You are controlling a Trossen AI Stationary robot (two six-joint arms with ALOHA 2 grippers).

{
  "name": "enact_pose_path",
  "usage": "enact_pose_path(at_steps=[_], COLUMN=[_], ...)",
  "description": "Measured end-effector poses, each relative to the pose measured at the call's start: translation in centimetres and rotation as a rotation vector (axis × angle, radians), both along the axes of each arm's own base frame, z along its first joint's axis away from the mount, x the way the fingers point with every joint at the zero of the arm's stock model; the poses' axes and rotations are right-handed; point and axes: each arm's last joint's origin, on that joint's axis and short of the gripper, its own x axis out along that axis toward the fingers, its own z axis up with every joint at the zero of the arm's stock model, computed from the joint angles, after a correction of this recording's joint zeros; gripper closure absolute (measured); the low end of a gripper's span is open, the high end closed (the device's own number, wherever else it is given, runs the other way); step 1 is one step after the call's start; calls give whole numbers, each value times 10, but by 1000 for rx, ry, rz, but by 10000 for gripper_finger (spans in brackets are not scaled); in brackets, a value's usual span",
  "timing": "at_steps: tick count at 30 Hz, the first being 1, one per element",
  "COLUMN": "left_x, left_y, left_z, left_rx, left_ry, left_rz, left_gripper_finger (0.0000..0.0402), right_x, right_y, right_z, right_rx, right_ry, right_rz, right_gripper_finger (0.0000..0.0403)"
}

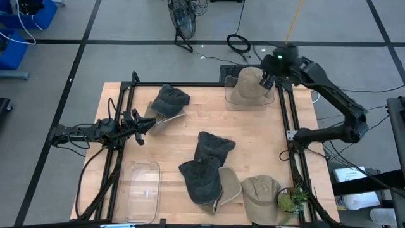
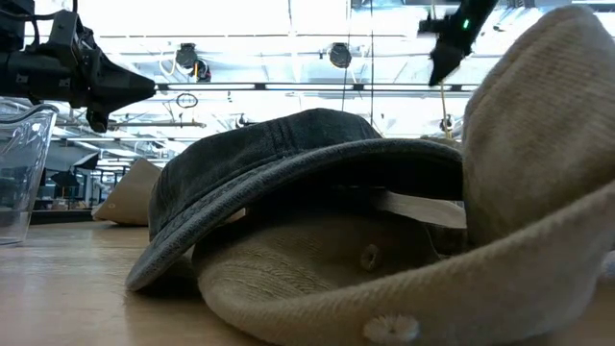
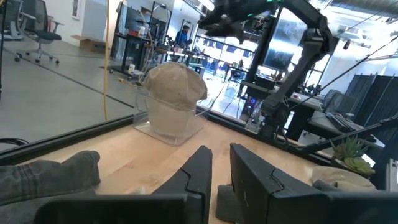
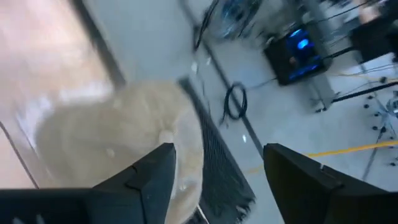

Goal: Pick & Place hat
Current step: Put the black cap into the bottom transparent bin

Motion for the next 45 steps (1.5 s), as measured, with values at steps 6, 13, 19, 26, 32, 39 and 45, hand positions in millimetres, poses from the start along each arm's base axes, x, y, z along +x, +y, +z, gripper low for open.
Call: enact_pose_path(at_steps=[6,13,19,26,32,39,45], left_x=[-1,7,27,59,84,109,129], left_y=[0,-7,-16,-24,-31,-34,-24], left_z=[10,32,72,114,138,136,120], left_rx=[-3,-17,0,-67,-123,-174,-288], left_ry=[-11,188,343,562,739,903,912], left_rz=[-4,-87,-143,-140,-109,26,181], left_gripper_finger=[344,395,398,399,400,400,386], right_x=[6,53,78,75,61,47,31], right_y=[52,113,155,188,198,197,194], right_z=[19,-4,-57,-122,-156,-157,-156], right_rx=[106,270,317,539,619,579,521], right_ry=[-296,-353,-403,-492,-451,-414,-391], right_rz=[93,317,253,141,62,132,224], right_gripper_finger=[250,388,391,400,402,402,402])
